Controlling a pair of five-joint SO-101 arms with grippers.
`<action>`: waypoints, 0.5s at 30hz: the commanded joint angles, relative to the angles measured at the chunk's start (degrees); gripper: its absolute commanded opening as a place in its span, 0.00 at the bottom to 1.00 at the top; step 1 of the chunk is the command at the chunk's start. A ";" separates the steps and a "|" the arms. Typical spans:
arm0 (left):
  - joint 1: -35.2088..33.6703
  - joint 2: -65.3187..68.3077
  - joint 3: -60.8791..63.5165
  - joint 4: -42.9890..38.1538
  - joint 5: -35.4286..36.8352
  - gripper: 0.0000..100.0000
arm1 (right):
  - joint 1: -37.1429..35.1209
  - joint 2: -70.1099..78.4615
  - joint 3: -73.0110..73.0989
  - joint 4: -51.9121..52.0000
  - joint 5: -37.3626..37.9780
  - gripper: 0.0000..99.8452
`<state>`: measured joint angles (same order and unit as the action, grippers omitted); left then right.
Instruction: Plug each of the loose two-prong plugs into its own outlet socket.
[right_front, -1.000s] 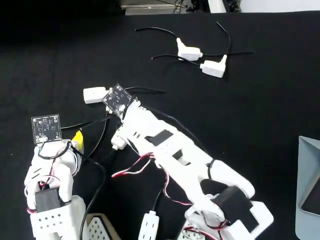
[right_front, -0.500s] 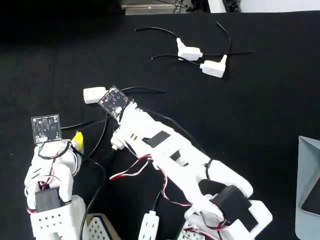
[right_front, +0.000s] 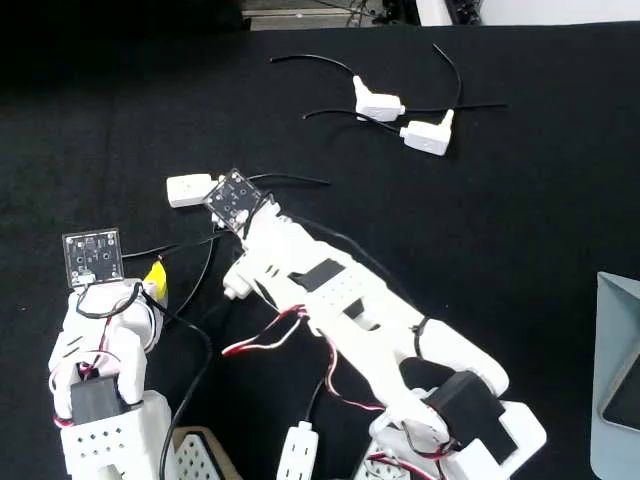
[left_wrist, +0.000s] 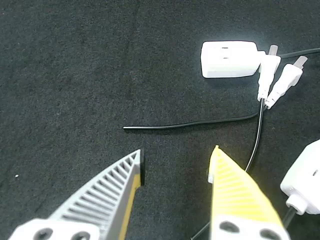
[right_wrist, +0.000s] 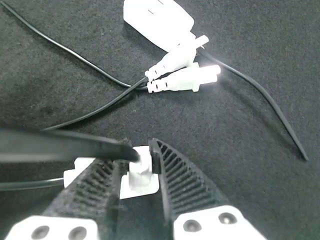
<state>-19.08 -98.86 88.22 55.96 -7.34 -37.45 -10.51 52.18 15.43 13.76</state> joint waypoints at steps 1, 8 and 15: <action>-0.57 -0.35 -0.92 0.44 0.53 0.22 | 1.67 -0.04 -1.45 0.62 -0.53 0.01; -0.57 -0.35 -1.01 0.44 0.53 0.22 | 1.58 3.30 -2.07 0.26 -3.34 0.01; -0.57 -0.35 -1.01 0.44 0.53 0.22 | 1.85 5.85 -2.59 -2.55 -10.29 0.01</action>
<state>-19.08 -98.86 88.22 55.96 -7.34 -37.10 -5.41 50.07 13.23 7.08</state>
